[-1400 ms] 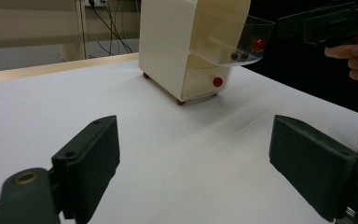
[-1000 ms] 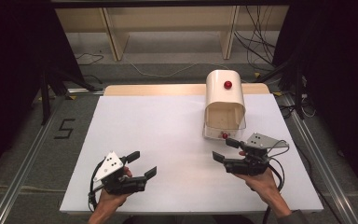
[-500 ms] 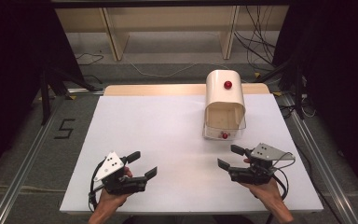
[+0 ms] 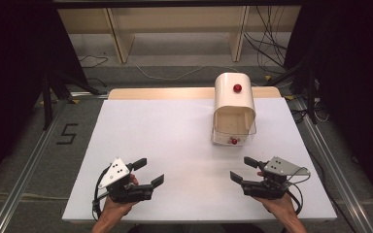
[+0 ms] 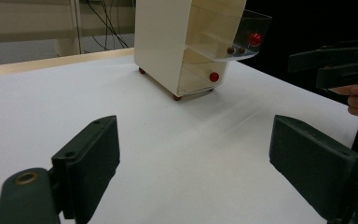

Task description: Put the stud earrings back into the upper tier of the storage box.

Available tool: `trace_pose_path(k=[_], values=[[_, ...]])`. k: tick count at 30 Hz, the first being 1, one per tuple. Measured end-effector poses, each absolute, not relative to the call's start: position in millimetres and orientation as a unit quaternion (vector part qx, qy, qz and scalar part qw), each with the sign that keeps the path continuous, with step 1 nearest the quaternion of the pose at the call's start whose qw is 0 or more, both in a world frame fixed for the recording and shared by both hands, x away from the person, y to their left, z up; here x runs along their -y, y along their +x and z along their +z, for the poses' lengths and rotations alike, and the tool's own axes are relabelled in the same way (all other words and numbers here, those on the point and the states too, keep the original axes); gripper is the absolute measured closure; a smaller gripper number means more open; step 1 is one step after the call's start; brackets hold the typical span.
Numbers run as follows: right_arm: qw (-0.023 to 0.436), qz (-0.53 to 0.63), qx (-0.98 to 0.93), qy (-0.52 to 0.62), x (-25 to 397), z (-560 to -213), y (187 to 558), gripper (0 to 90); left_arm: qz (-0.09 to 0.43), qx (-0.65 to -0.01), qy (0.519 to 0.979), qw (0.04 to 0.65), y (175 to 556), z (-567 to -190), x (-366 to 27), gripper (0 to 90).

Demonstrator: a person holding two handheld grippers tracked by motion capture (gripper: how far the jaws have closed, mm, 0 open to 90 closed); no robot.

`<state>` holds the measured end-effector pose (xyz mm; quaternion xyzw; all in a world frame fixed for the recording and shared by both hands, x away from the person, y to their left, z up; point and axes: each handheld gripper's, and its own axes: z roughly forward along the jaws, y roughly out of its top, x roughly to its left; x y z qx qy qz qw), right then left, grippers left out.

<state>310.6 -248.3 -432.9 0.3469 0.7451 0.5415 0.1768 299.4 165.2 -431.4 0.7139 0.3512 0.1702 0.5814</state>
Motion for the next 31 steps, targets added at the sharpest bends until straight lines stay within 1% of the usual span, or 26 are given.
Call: trace_pose_path(k=[9, 31], values=[[0.173, 0.532, -0.75, 0.353, 252.0, -440.7, 305.0, 25.6, 0.166, -0.349, 0.718, 0.579, 299.8, -432.1, -164.0, 15.9], [0.179, 0.535, -0.746, 0.355, 253.7, -439.8, 305.2, 25.7, 0.168, -0.349, 0.718, 0.579, 299.9, -432.0, -163.9, 15.9]])
